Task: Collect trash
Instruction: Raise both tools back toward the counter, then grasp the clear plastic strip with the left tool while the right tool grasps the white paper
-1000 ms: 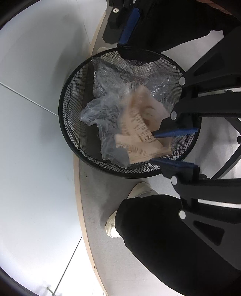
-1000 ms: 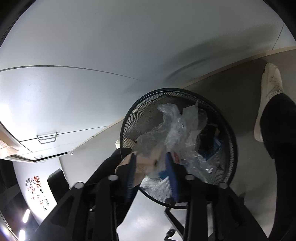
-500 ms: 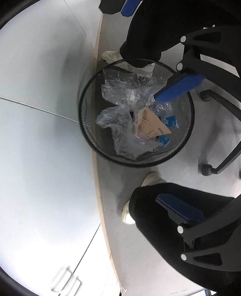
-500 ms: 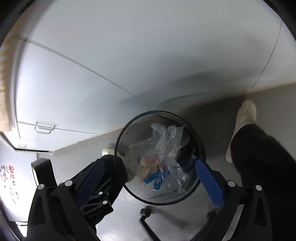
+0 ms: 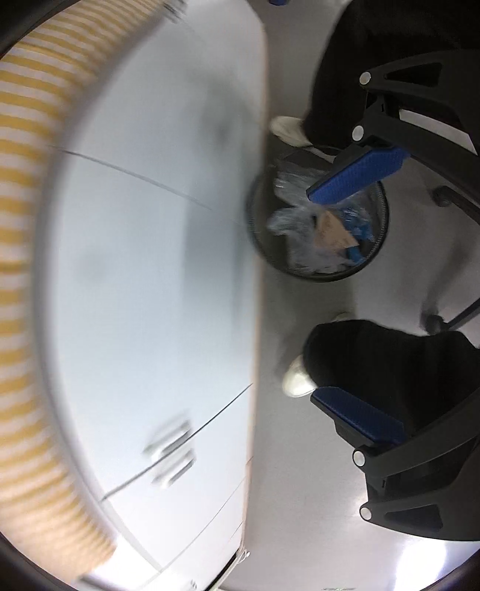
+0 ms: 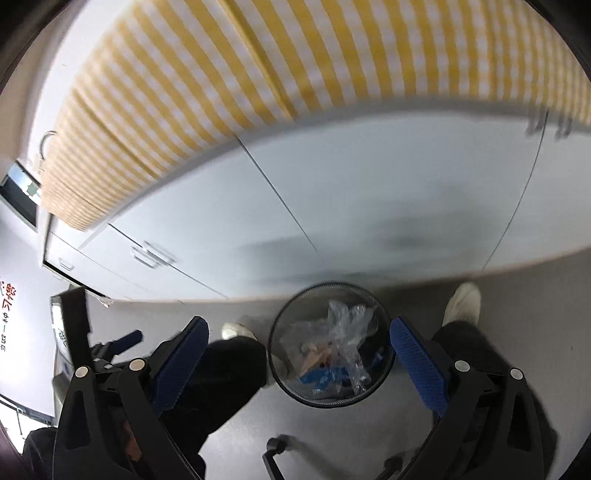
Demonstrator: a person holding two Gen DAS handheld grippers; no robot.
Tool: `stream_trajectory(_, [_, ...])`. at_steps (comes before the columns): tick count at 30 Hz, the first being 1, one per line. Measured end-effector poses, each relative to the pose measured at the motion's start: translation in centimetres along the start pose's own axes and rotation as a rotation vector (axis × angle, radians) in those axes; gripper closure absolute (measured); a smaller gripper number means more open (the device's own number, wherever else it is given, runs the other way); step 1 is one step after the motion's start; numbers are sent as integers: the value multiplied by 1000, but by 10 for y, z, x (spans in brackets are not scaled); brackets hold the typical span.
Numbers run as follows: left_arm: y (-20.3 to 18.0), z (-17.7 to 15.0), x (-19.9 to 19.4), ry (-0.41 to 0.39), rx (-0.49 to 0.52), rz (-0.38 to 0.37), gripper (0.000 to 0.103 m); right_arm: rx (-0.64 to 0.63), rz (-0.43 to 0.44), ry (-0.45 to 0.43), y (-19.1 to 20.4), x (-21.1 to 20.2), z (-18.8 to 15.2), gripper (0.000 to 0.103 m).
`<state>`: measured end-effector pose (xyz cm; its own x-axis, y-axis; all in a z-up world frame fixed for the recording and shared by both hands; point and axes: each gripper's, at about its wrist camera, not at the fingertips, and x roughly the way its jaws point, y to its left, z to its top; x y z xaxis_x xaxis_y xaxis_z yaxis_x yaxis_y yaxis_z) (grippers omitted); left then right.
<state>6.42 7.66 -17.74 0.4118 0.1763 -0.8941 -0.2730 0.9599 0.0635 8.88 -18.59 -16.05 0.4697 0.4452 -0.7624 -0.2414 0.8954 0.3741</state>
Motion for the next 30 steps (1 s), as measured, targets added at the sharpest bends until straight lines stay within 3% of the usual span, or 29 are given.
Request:
stream_trajectory(5, [10,26,-87,-138,-36,-25,5,-26,-4,-103,6,-62,11,4])
stream_trajectory(11, [2,68,-166,-203,-7,-76,5,-30,-10,-160,8,-136,48,4])
stream_trajectory(15, [-6,104,-207,-273,10,-87,5,-121,-27,-235,27,-182,86,4])
stream_trajectory(22, [-26,171,-240,-324,42,-97,5,-203,-32,-307,46,-223,157,4])
stream_trajectory(30, [-59,258,-214,-332,78,-82,5,-263,-45,-301,44,-198,230,4])
